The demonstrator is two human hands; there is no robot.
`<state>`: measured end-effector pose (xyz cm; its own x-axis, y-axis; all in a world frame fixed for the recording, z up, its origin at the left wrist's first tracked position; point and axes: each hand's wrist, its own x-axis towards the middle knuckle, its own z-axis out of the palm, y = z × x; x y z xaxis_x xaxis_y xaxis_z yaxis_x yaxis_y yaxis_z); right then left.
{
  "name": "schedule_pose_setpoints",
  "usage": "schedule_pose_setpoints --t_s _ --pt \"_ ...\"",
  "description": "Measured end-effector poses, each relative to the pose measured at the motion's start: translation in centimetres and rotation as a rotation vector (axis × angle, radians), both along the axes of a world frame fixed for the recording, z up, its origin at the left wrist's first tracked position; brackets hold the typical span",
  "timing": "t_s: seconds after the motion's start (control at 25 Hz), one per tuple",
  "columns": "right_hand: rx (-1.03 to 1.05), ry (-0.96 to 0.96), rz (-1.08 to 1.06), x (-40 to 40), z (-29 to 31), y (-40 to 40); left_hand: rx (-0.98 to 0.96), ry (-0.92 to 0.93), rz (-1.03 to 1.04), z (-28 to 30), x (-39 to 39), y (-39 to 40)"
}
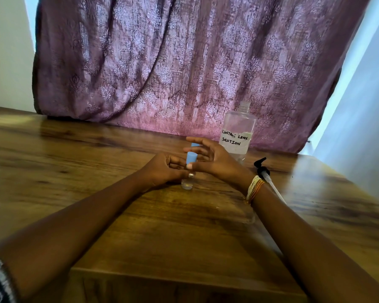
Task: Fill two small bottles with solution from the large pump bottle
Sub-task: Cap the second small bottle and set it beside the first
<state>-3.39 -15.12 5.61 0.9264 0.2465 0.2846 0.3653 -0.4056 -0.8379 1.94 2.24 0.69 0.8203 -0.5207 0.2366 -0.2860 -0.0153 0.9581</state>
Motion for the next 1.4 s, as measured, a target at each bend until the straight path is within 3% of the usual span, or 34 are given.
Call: schedule_pose_setpoints --t_s 0.08,0.28,0.44,0.64,0.8,1.12,1.28,1.4 --pt "0.045 0.009 0.102 0.0 0.2 -0.2 0.019 -0.018 0.012 0.1 -0.1 0.0" --pt "-0.032 -0.127 -0.157 0.1 -0.5 0.7 0.018 -0.027 -0.008 0.0 0.1 0.1" --pt "0.017 0.0 0.036 0.2 0.4 -0.1 -0.002 0.015 0.014 -0.2 0.3 0.0" --pt "-0.001 -0.115 -0.101 0.0 0.4 0.1 0.022 0.005 0.005 -0.1 0.1 -0.1" --pt "-0.053 -0.034 0.013 0.3 0.4 -0.1 0.029 -0.017 0.017 0.1 -0.1 -0.2" --pt "0.071 -0.135 -0.213 0.6 -0.2 -0.2 -0.014 -0.027 0.082 -0.2 -0.3 -0.9" --pt "0.105 -0.13 -0.246 1.4 -1.3 0.1 -0.063 -0.054 0.184 -0.6 -0.1 -0.7" --pt "-0.094 -0.081 -0.303 1.7 -2.0 -0.7 0.028 -0.171 0.379 -0.3 0.5 -0.9"
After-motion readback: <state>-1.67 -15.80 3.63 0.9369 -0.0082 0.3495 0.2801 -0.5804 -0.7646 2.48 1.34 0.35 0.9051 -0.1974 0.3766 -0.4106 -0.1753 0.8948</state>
